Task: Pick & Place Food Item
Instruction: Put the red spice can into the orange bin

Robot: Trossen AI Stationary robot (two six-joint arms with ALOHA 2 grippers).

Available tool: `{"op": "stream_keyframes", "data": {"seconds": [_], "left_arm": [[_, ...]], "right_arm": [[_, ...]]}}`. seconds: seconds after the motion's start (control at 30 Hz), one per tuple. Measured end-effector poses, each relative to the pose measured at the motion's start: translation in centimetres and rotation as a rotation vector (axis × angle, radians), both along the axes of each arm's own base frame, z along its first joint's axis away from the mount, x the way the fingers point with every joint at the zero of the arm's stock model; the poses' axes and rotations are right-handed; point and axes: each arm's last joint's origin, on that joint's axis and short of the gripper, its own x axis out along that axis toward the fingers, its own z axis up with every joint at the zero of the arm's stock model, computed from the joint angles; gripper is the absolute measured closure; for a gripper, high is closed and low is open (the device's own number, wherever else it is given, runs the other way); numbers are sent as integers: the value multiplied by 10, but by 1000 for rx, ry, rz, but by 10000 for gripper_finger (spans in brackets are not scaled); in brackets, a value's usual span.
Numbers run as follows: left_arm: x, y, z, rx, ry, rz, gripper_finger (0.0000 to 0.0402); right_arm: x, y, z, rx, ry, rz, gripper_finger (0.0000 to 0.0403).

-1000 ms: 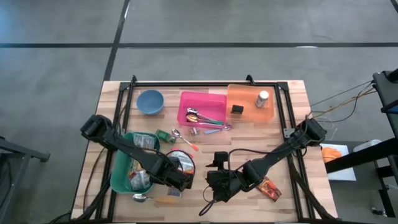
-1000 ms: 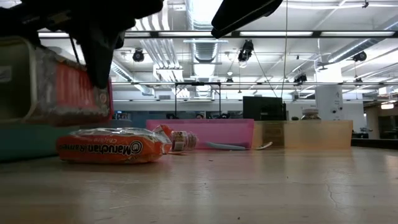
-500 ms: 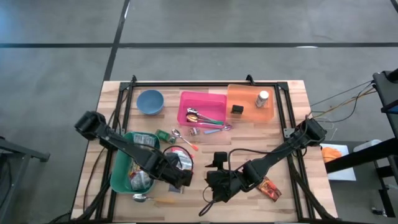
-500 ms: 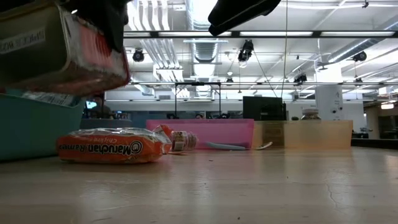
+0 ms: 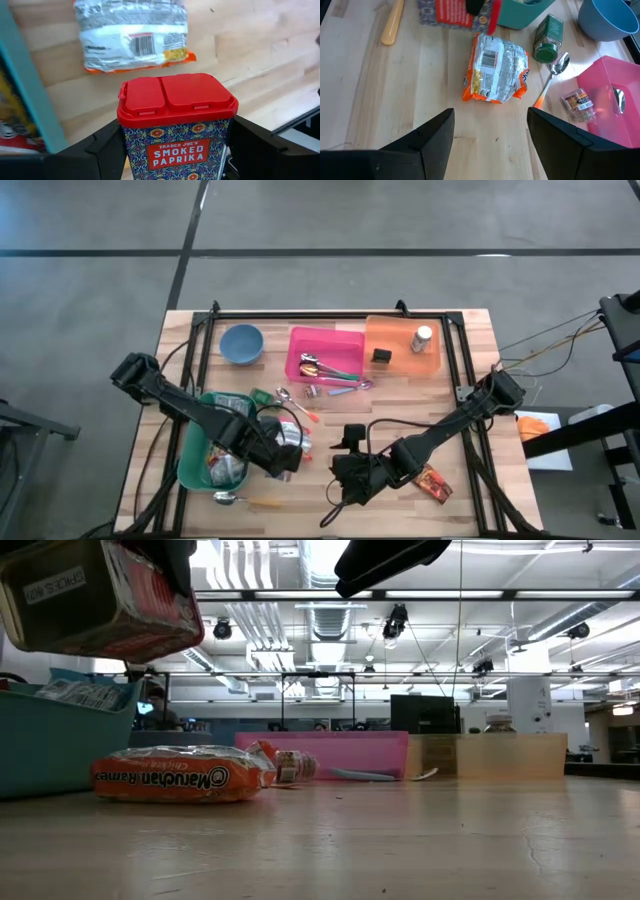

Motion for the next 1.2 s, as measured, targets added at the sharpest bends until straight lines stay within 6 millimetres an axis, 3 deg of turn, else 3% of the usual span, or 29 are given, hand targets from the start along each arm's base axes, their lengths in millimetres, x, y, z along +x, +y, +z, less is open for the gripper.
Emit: {"op": "stream_keyframes", "data": {"seconds": [0.17,0.33,0.73,1.2], "left_arm": [[-8,6,11,40,-21,-31,124],[-13,10,20,140,-61,-225,124],[-18,11,29,221,-98,-458,124],[-24,14,10,274,-30,-689,124]], "right_arm": [[0,0,0,0,0,0,155],[0,0,0,0,0,0,155],[0,0,0,0,0,0,155],[0,0,0,0,0,0,155]]}}
